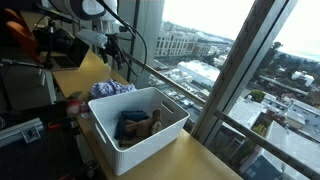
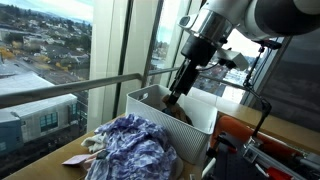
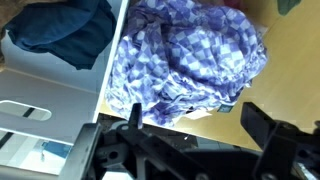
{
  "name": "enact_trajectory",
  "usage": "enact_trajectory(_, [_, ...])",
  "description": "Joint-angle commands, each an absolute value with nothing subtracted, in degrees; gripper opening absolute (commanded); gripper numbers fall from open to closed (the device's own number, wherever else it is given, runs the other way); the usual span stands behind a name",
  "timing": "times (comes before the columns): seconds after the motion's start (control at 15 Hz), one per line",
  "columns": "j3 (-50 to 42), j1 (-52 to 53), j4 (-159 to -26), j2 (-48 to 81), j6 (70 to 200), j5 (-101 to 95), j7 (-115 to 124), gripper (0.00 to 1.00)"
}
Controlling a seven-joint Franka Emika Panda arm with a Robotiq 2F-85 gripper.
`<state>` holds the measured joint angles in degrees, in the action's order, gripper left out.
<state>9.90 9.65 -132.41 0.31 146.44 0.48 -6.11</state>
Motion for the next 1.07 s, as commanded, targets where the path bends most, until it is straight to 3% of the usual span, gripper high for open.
enact_trajectory(0.0, [11.5, 11.53, -133.69, 2.07, 148.92, -4.63, -4.08, 1.0])
enact_trajectory(1.0, [9.58, 12.01, -116.82, 23.89, 148.59, -14.25, -11.33, 1.0])
